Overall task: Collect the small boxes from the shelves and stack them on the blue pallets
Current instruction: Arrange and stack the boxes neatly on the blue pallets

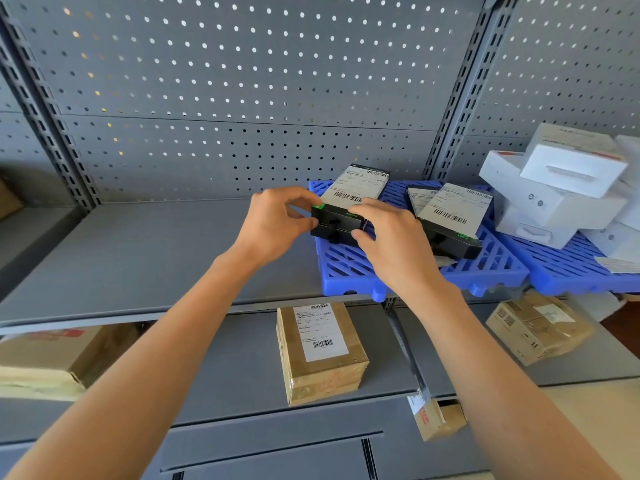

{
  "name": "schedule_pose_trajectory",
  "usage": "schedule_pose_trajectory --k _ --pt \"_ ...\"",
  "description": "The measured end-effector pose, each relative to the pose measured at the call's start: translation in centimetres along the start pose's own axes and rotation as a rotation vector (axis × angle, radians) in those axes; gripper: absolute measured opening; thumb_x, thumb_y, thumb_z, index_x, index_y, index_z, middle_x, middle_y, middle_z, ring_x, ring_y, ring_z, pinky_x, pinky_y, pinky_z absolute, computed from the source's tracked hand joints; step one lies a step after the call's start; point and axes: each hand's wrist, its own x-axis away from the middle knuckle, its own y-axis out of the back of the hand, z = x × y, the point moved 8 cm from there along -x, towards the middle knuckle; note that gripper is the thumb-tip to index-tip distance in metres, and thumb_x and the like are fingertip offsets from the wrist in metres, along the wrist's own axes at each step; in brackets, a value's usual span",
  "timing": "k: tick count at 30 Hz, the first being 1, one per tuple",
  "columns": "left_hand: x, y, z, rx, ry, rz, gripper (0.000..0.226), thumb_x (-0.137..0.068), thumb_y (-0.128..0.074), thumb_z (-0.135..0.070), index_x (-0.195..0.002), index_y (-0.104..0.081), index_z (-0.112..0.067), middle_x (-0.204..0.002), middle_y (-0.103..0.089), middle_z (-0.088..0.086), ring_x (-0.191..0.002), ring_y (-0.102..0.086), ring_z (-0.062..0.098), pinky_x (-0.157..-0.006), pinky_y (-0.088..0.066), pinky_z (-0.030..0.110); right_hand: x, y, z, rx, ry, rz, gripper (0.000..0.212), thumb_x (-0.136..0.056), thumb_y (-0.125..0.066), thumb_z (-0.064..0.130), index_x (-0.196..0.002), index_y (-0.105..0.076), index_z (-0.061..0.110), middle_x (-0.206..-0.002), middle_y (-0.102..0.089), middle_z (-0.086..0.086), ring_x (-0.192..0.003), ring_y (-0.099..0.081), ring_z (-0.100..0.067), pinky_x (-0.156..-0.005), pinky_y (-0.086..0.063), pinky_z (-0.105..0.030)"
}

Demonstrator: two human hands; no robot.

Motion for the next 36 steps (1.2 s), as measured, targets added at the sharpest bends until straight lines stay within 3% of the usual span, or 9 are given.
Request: schedule_pose_trajectory --k 8,13,16,21,24,31,36 --pt "0.1 0.0 0.0 0.028 0.018 0.012 0.029 -0.078 -0.081 -0.003 -0.096 -0.074 -0.026 -0.093 -0.075 -0.006 -0.070 -0.072 0.013 -0.068 -0.057 0.022 0.2 0.0 -0.1 -0.029 -0.014 0.010 0.037 -0.094 -0.065 0.009 -0.130 -0.062 0.013 -0.132 -0.063 0.002 -0.100 -0.066 -0.026 -0.086 -0.054 -0.041" --pt "0.2 -0.6 -0.1 0.002 0.036 0.087 0.051 -0.078 -0.083 -0.009 -0.123 -0.070 -0.029 -0.105 -0.074 -0.010 -0.074 -0.072 0.009 -0.067 -0.056 0.021 0.1 -0.1 -0.3 -0.042 -0.023 0.012 0.038 -0.094 -0.063 0.002 -0.131 -0.061 0.011 -0.134 -0.061 0.000 -0.095 -0.066 -0.026 -0.084 -0.055 -0.041" --pt "0.6 -0.7 -0.3 0.001 0.043 0.065 0.051 -0.079 -0.083 -0.009 -0.124 -0.070 -0.029 -0.099 -0.073 -0.011 -0.075 -0.071 0.007 -0.076 -0.058 0.023 0.1 0.0 -0.4 -0.048 -0.014 0.006 0.038 -0.093 -0.061 -0.003 -0.129 -0.061 0.009 -0.134 -0.061 -0.002 -0.097 -0.065 -0.027 -0.084 -0.055 -0.040" --pt "0.8 -0.8 -0.3 0.008 0.037 0.031 0.049 -0.078 -0.082 -0.008 -0.121 -0.072 -0.029 -0.096 -0.075 -0.010 -0.078 -0.072 0.004 -0.085 -0.059 0.032 0.0 -0.2 -0.6 -0.057 -0.002 -0.008 0.040 -0.092 -0.061 -0.008 -0.128 -0.061 0.008 -0.129 -0.062 -0.001 -0.095 -0.066 -0.022 -0.081 -0.053 -0.029" --pt "0.9 -0.9 -0.2 0.013 0.037 0.009 0.048 -0.078 -0.082 -0.008 -0.120 -0.073 -0.030 -0.097 -0.076 -0.010 -0.079 -0.072 0.004 -0.086 -0.059 0.036 0.1 -0.2 -0.8 -0.086 -0.017 -0.010 0.043 -0.092 -0.060 -0.009 -0.130 -0.061 0.010 -0.125 -0.064 0.001 -0.090 -0.063 -0.011 -0.080 -0.051 -0.023" --pt "1.5 -1.0 -0.1 0.010 0.069 -0.037 0.045 -0.082 -0.081 -0.011 -0.120 -0.072 -0.033 -0.085 -0.067 -0.031 -0.077 -0.070 -0.004 -0.089 -0.058 0.036 0.1 -0.3 -1.4 -0.141 -0.033 -0.005 0.044 -0.093 -0.059 -0.008 -0.131 -0.061 0.013 -0.120 -0.067 0.002 -0.083 -0.057 -0.003 -0.065 -0.035 0.005" --pt "1.6 -1.0 -0.1 -0.005 0.057 -0.049 0.045 -0.082 -0.081 -0.013 -0.120 -0.071 -0.035 -0.091 -0.071 -0.024 -0.076 -0.070 -0.002 -0.088 -0.058 0.037 0.0 -0.3 -1.4 -0.149 -0.027 -0.009 0.044 -0.092 -0.059 -0.009 -0.131 -0.062 0.012 -0.118 -0.068 -0.001 -0.083 -0.053 -0.003 -0.065 -0.031 0.008"
